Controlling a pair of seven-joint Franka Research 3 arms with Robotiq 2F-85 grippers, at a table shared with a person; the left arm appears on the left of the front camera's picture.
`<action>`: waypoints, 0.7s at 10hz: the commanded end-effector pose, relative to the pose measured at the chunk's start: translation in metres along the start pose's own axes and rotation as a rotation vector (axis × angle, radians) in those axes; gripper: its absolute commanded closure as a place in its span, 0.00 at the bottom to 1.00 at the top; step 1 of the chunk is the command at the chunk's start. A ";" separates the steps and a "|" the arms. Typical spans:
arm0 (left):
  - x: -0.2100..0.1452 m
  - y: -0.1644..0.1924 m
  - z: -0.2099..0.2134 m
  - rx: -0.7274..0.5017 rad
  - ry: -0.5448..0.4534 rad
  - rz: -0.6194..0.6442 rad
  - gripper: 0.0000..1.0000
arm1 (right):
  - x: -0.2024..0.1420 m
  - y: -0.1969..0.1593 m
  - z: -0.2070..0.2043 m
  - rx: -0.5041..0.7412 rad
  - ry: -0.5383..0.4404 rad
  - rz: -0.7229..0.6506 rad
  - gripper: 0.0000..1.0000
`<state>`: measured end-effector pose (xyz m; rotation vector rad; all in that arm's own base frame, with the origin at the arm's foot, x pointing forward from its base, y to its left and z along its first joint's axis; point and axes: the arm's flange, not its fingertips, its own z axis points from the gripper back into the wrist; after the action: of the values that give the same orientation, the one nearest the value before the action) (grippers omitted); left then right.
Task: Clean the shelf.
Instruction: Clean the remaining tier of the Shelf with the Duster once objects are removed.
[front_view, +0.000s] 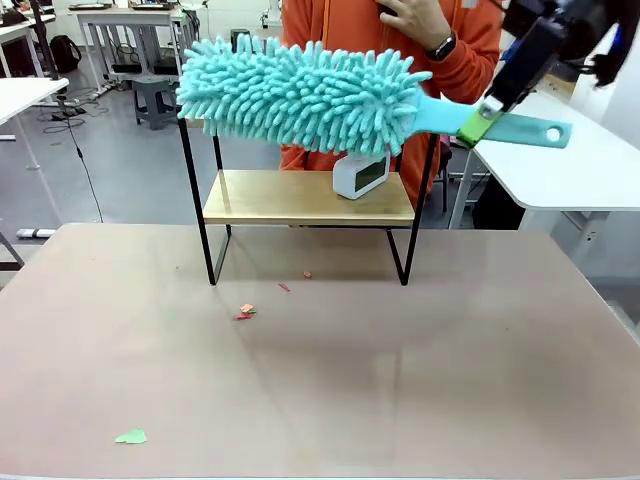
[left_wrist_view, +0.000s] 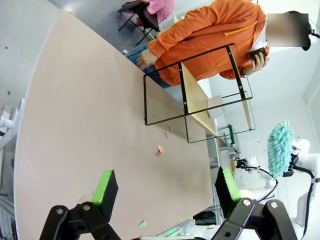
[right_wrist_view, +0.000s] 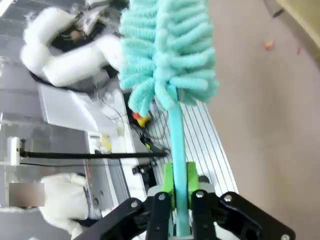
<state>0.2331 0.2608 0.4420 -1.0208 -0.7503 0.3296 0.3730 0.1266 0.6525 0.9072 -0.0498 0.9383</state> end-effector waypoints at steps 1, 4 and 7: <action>-0.001 -0.001 -0.001 -0.016 -0.011 -0.018 0.00 | -0.076 0.007 0.032 0.024 -0.313 -0.050 0.88; -0.001 -0.001 -0.001 -0.016 -0.011 -0.018 0.00 | -0.216 -0.009 0.054 -0.068 -0.774 -0.422 0.88; -0.001 -0.001 -0.001 -0.016 -0.011 -0.018 0.00 | -0.290 -0.041 0.019 -0.034 -0.891 -0.838 0.88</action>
<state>0.2329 0.2607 0.4423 -1.0196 -0.7509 0.3295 0.2315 -0.1140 0.5271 1.0954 -0.4388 -0.0970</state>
